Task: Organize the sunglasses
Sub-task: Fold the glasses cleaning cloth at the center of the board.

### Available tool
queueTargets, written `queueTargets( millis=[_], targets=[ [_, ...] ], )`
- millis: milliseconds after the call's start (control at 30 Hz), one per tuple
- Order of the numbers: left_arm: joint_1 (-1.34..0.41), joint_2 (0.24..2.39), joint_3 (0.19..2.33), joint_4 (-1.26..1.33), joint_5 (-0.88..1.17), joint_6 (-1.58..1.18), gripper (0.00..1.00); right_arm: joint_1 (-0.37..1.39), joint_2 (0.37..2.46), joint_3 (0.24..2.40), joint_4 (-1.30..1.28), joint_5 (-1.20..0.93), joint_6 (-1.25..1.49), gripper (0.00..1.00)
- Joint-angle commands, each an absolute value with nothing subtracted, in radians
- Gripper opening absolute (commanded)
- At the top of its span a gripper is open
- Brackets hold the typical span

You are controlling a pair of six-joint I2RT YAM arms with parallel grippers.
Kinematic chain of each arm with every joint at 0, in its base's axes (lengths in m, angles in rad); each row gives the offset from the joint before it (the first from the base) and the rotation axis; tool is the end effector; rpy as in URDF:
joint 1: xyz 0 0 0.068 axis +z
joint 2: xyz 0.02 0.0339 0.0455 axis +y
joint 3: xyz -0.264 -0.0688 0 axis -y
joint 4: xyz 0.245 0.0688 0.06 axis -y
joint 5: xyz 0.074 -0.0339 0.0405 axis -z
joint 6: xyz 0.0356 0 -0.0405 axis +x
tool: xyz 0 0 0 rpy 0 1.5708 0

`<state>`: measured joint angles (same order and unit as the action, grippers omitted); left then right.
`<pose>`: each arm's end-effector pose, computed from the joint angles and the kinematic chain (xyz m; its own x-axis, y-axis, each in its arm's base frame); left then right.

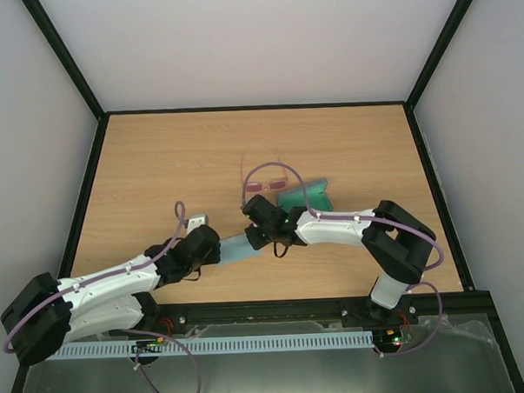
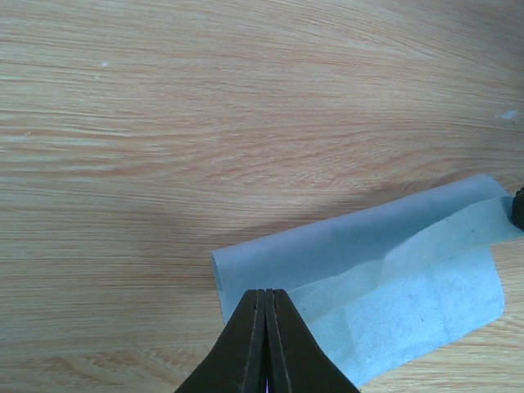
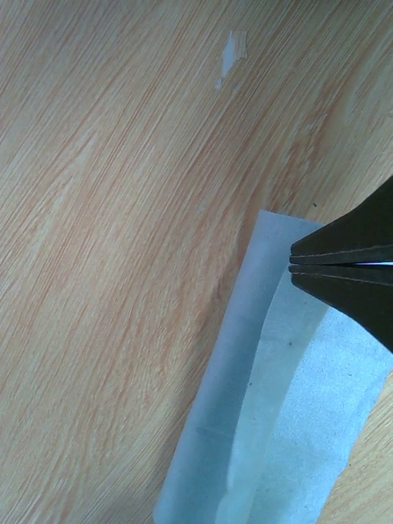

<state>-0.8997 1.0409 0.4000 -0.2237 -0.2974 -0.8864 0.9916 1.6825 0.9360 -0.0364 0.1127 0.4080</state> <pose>0.1257 -0.1415 0.1607 -0.7876 -0.1993 -0.5830 0.0320 0.9317 -0.3619 0.1936 0.2887 0.1764 -0.6670 -0.2996 -0.6822 -0.5701 0.7947 0.2084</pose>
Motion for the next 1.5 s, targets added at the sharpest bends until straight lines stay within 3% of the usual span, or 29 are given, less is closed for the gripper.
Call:
queueTargets(
  millis=[0,1467],
  targets=[
    [-0.91,1.03,0.384,-0.262,-0.329,-0.912,0.02,1.006,1.646,0.915,-0.083,0.144,0.408,0.01],
    [-1.001,1.055,0.351,-0.256,-0.355,-1.006,0.02,1.045,1.654,0.87,-0.06,0.15,0.425,0.01]
  ],
)
